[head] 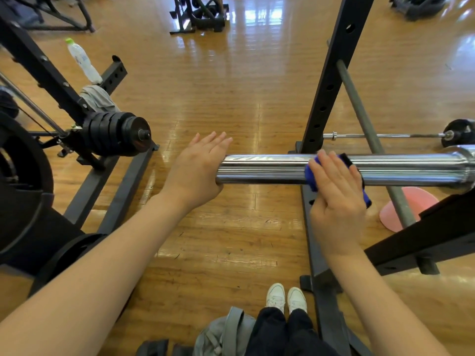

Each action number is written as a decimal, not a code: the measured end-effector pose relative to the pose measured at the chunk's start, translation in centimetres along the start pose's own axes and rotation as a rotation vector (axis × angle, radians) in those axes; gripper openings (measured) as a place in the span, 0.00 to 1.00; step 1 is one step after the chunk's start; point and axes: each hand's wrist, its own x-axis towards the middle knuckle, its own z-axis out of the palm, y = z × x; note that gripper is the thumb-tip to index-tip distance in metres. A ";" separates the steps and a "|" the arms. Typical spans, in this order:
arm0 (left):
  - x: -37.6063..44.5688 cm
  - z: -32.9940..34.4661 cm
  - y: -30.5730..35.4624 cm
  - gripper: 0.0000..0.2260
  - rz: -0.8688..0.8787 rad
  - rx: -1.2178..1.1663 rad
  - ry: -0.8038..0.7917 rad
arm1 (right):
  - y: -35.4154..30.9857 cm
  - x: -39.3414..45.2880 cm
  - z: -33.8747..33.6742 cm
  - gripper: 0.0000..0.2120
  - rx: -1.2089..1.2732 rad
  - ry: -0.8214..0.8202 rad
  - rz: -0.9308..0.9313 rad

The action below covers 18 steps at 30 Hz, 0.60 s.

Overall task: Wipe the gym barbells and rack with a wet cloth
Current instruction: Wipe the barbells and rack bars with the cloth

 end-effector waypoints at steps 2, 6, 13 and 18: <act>0.0 0.0 0.0 0.37 -0.004 -0.007 -0.002 | -1.9 0.5 0.7 0.18 -0.003 -0.007 0.128; 0.0 -0.3 0.2 0.37 -0.009 -0.015 -0.001 | -4.0 0.5 1.5 0.19 0.013 -0.157 0.012; 0.0 0.0 0.2 0.36 -0.014 -0.018 0.012 | -1.1 1.8 -0.9 0.17 -0.010 -0.144 0.123; 0.0 -0.2 0.2 0.38 -0.008 -0.003 0.002 | -4.3 1.5 1.3 0.18 -0.002 -0.218 0.020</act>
